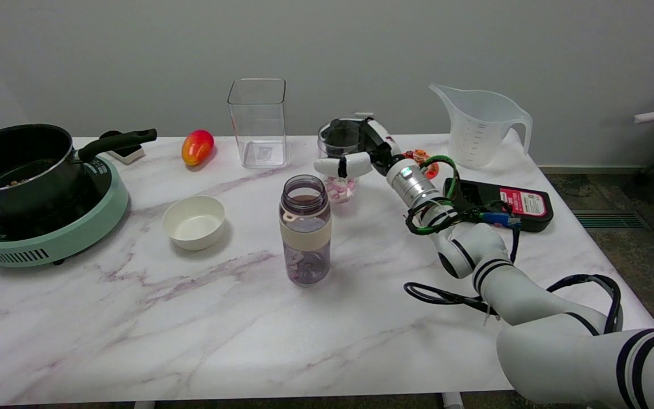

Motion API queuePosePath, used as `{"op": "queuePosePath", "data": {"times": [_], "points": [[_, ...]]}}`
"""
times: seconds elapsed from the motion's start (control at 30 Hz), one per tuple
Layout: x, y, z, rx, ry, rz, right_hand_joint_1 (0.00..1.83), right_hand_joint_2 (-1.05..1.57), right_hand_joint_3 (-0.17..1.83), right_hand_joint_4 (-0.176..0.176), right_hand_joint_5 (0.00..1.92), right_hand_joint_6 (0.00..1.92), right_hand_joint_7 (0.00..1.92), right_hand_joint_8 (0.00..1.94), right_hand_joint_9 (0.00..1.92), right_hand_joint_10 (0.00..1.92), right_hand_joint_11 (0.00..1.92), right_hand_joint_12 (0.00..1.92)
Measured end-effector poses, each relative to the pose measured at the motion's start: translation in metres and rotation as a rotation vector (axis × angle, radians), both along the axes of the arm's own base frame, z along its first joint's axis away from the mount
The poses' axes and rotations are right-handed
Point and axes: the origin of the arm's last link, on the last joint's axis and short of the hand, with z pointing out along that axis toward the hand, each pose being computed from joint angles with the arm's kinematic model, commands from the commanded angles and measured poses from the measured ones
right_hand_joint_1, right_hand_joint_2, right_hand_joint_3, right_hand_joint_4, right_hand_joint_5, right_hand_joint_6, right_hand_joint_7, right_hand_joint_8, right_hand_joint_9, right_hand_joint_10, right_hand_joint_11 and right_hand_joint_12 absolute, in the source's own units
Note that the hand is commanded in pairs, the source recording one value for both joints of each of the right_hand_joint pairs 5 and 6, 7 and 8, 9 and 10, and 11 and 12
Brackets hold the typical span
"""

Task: Pick up the measuring cup.

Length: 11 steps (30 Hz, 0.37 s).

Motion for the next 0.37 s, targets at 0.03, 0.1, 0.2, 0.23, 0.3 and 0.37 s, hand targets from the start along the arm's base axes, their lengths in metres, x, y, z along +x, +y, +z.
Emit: {"op": "queuePosePath", "data": {"times": [0.03,0.1,0.2,0.23,0.3,0.37], "points": [[0.002,0.000,0.001,-0.003,0.002,0.006,1.41,0.54,0.68,0.000,1.09,1.09,1.32,1.32,1.20,1.20,0.96,0.96],[0.009,0.000,0.007,-0.013,0.009,0.025,1.42,0.54,0.70,0.000,1.10,1.10,1.32,1.32,1.21,1.21,0.97,0.97],[0.021,0.002,0.016,-0.031,0.027,0.053,1.42,0.56,0.72,0.000,1.11,1.11,1.33,1.33,1.22,1.22,0.99,0.99],[0.025,0.003,0.020,-0.037,0.035,0.063,1.43,0.56,0.73,0.000,1.12,1.12,1.34,1.34,1.22,1.22,1.00,1.00],[0.034,0.004,0.028,-0.053,0.053,0.082,1.43,0.58,0.74,0.000,1.13,1.13,1.34,1.34,1.23,1.23,1.01,1.01],[0.044,0.008,0.039,-0.075,0.077,0.099,1.44,0.57,0.77,0.000,1.14,1.14,1.34,1.34,1.23,1.23,1.01,1.01]]}}
